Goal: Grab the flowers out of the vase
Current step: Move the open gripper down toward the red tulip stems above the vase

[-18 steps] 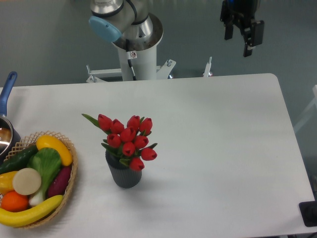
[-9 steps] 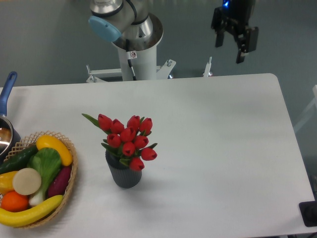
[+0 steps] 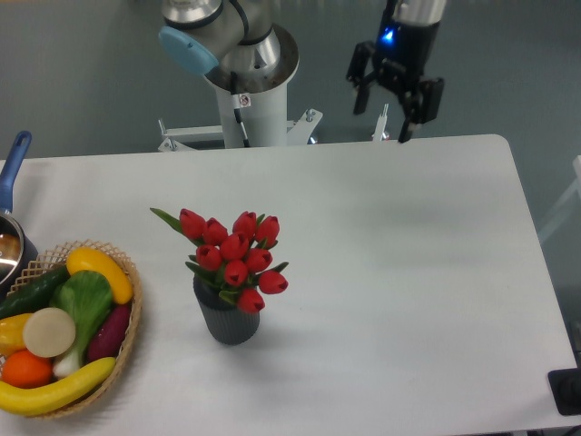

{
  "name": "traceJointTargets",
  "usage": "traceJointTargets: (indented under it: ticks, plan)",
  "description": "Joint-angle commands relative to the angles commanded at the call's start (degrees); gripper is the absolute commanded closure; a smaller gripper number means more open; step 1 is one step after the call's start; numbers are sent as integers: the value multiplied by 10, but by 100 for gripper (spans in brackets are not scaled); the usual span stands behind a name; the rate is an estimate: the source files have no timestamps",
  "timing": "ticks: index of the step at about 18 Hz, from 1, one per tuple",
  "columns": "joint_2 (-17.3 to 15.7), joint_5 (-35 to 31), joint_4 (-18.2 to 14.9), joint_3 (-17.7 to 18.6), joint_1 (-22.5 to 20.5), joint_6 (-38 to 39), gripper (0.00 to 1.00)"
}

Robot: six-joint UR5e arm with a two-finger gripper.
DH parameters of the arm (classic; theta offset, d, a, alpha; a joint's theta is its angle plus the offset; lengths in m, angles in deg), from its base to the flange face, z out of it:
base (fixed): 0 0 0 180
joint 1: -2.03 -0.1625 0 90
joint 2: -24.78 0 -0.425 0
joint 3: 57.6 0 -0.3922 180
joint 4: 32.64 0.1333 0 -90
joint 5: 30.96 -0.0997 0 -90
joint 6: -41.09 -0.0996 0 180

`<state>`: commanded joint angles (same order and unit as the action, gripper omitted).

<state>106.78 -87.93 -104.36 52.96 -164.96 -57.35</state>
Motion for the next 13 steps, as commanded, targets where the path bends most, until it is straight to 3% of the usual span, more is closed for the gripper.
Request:
traceJointTargets:
  ticks: [3,7,13]
  plan:
    - [18,59,4,7,8,0,0]
    - [47,67,33,5,42,1,0]
    - [97,169,51,6,77,4,0]
